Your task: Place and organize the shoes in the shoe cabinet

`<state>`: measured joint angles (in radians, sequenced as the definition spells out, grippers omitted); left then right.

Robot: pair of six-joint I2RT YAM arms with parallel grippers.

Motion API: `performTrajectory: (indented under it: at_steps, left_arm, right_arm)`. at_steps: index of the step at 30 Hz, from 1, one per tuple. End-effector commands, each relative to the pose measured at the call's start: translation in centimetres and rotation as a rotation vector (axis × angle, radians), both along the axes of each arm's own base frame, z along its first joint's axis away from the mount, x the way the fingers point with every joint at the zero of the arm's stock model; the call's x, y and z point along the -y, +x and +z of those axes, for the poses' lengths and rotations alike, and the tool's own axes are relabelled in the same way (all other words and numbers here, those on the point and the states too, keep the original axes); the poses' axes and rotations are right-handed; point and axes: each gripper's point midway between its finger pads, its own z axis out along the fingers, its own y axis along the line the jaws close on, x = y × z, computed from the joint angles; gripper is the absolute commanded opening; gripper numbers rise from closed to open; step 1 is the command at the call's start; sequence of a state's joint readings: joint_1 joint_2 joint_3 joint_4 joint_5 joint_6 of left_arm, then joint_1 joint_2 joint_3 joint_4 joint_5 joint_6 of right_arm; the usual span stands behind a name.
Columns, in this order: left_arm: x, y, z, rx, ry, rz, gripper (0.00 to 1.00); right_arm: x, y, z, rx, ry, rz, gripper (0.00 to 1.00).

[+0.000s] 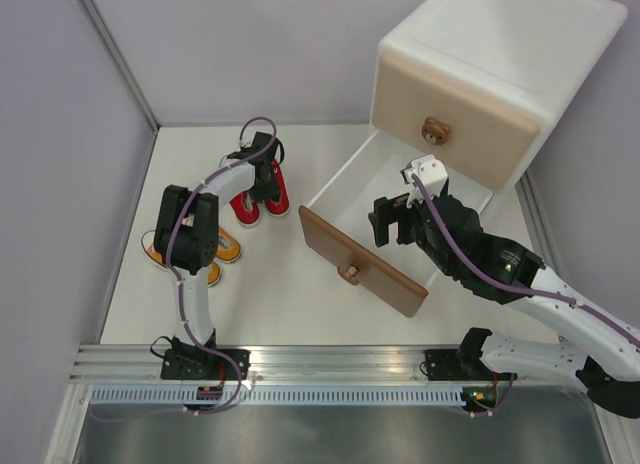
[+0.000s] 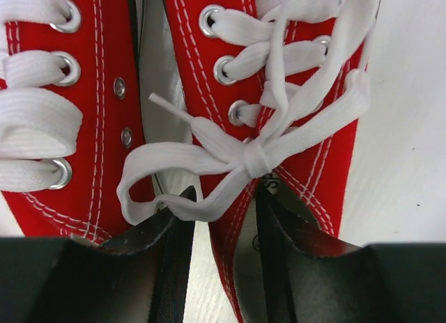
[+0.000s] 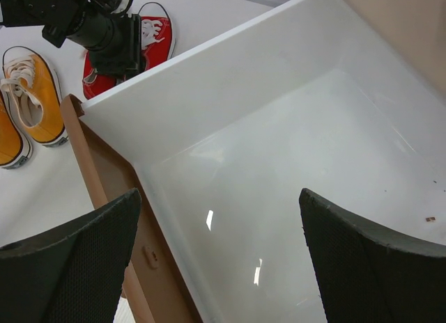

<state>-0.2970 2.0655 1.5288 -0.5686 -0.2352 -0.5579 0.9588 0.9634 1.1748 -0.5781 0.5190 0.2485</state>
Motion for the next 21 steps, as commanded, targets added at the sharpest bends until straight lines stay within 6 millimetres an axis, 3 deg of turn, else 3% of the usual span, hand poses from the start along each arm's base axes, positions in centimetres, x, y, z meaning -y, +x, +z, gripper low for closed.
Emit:
performTrajectory:
  at_steps: [1, 2, 3, 4, 7, 13, 14, 21]
  left_arm:
    - [0.7, 1.4, 0.0, 0.031, -0.024, 0.035, 0.45]
    - [0.7, 1.3, -0.2, 0.026, -0.027, 0.031, 0.42]
    - [0.8, 1.4, -0.1, 0.029, -0.031, 0.026, 0.26]
    - [0.9, 1.4, 0.1, 0.034, -0.033, 0.021, 0.18]
    - [0.9, 1.5, 1.7, 0.063, -0.034, 0.003, 0.03]
    - [0.7, 2.3, 8.0, 0.198, -0.011, -0.039, 0.02]
    - [0.7, 2.3, 10.1, 0.242, -0.003, -0.05, 0.02]
    - [1.3, 1.4, 18.0, 0.405, -0.004, -0.114, 0.02]
  right_arm:
    - [0.2, 0.1, 1.2, 0.043, 0.024, 0.005, 0.98]
    - [0.3, 0.1, 1.2, 0.045, 0.019, 0.005, 0.98]
    - [0.4, 0.0, 1.3, 0.05, 0.022, 0.002, 0.98]
    - [0.5, 0.0, 1.3, 0.05, 0.021, 0.004, 0.98]
    - [0.8, -0.2, 1.6, 0.058, 0.027, 0.0, 0.98]
    - [1.5, -0.6, 1.9, 0.068, 0.039, -0.001, 0.98]
    - [1.5, -0.7, 2.1, 0.069, 0.043, 0.0, 0.98]
    - [2.7, -1.6, 3.2, 0.094, 0.091, 0.003, 0.98]
